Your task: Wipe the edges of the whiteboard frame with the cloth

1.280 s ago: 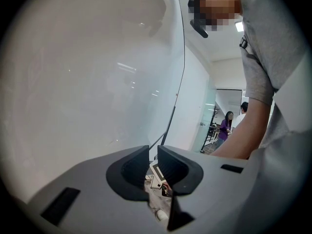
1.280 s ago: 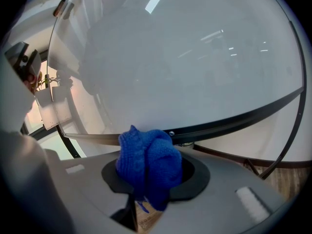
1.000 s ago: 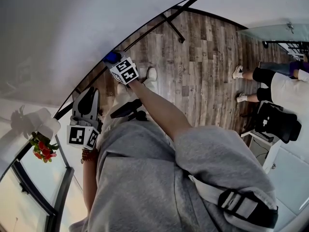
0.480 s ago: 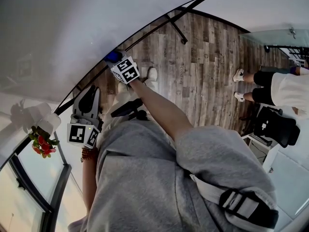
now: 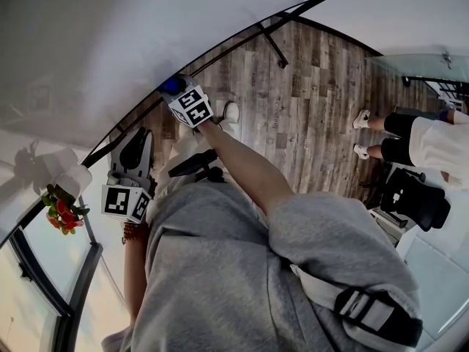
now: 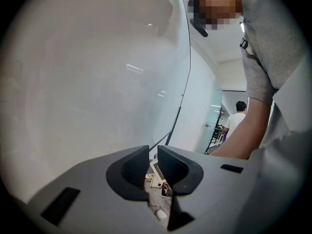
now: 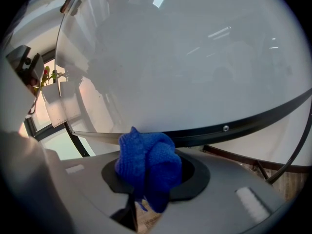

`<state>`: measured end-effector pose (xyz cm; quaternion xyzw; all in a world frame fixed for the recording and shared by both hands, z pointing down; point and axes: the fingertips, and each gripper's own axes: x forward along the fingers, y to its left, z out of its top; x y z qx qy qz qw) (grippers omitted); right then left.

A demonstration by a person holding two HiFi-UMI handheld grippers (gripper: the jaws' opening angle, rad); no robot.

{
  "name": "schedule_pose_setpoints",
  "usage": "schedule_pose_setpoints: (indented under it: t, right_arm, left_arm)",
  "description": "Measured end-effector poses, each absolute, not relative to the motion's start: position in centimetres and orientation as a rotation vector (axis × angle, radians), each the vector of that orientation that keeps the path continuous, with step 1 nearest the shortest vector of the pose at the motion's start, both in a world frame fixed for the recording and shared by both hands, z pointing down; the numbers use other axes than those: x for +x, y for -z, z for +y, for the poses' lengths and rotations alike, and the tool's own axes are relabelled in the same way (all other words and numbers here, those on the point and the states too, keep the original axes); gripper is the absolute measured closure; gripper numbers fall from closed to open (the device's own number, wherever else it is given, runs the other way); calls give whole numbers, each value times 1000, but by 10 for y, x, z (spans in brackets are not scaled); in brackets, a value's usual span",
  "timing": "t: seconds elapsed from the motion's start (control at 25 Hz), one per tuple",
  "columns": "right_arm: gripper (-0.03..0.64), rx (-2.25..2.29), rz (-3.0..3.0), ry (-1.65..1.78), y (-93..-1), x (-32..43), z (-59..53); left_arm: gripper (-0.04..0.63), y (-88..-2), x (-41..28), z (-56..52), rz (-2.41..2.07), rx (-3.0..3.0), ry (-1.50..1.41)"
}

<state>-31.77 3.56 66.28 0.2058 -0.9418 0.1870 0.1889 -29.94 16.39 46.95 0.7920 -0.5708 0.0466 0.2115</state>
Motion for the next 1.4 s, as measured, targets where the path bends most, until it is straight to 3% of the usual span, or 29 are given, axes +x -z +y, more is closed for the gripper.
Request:
schedule_pose_setpoints:
  t: [1.4]
  right_arm:
    - [480,332,-2698,-516,-663,-365,83]
  left_arm:
    - [535,-478,-323,191,-1718,2074,-119]
